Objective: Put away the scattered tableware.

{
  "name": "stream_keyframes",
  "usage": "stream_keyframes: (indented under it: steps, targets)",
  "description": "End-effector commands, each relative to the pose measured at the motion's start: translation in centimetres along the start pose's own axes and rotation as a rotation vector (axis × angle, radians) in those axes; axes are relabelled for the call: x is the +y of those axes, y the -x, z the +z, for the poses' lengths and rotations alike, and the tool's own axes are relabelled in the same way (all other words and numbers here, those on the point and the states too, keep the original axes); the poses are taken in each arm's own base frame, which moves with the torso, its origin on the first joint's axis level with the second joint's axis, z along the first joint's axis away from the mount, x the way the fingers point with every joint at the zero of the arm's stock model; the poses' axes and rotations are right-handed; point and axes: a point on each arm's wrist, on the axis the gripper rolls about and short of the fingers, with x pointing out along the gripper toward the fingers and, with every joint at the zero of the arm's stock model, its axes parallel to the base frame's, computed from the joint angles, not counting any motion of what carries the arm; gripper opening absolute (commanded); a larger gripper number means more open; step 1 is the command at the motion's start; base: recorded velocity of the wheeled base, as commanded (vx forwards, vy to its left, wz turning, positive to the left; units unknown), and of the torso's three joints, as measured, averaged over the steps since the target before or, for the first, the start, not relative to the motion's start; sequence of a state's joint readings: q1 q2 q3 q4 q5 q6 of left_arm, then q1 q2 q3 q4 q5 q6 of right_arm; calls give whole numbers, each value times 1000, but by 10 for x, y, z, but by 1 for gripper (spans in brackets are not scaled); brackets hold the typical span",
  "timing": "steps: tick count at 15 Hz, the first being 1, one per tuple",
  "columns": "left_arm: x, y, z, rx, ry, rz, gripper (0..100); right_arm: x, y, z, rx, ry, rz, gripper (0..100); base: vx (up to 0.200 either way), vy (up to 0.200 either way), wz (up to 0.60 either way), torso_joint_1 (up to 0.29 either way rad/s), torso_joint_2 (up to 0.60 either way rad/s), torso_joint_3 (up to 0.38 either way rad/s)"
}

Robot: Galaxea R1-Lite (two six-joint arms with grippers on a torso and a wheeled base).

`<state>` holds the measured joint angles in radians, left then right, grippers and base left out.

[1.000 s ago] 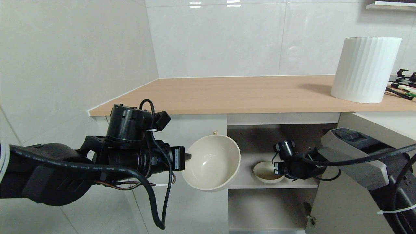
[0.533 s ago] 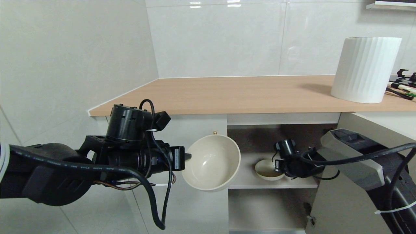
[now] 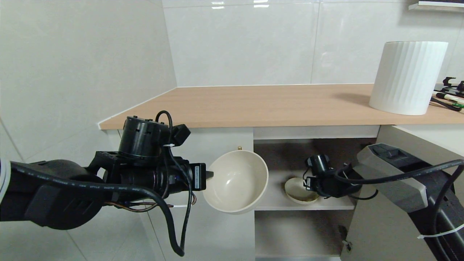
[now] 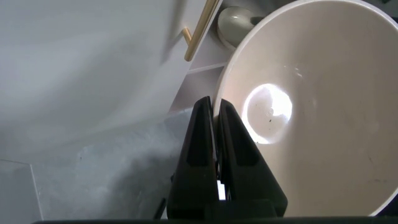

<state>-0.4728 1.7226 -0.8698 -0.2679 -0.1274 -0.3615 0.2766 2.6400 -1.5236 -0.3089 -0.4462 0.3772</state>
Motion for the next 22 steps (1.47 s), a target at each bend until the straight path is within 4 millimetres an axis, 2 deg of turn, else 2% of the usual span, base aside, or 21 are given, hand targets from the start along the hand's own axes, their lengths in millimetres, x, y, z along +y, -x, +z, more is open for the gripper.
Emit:
stream_keyframes:
  steps: [1, 3, 6, 8, 13, 16, 18, 19, 20, 22]
  targets:
    - [0, -1, 0, 2, 1, 1, 0, 0, 4, 4, -8, -13, 4, 100, 0, 0, 0, 0, 0, 0]
    - [1, -3, -2, 10, 0, 3, 0, -2, 15, 12, -15, -32, 9, 100, 0, 0, 0, 0, 0, 0]
    - [0, -18, -8, 49, -4, 10, 0, -16, 71, 25, 22, -22, 121, 100, 0, 0, 0, 0, 0, 0]
    - [-8, -34, -21, 97, -26, 29, 0, -16, 114, 35, 27, -8, 250, 100, 0, 0, 0, 0, 0, 0]
    - [-25, -70, -51, 186, -88, 92, 0, -18, 216, 48, 27, 57, 376, 100, 0, 0, 0, 0, 0, 0]
    - [-30, -82, -57, 186, -111, 141, 0, -16, 276, 40, 28, 123, 497, 100, 0, 0, 0, 0, 0, 0]
    - [-34, -80, -57, 180, -117, 134, 0, -11, 298, 27, 57, 182, 542, 100, 0, 0, 0, 0, 0, 0]
    - [-34, -80, -57, 180, -117, 134, 0, -11, 298, 27, 57, 182, 542, 100, 0, 0, 0, 0, 0, 0]
    - [-36, -77, -56, 168, -118, 134, 0, -5, 302, 18, 84, 216, 552, 100, 0, 0, 0, 0, 0, 0]
    - [-40, -76, -56, 160, -127, 141, 0, 2, 297, 9, 111, 241, 550, 100, 0, 0, 0, 0, 0, 0]
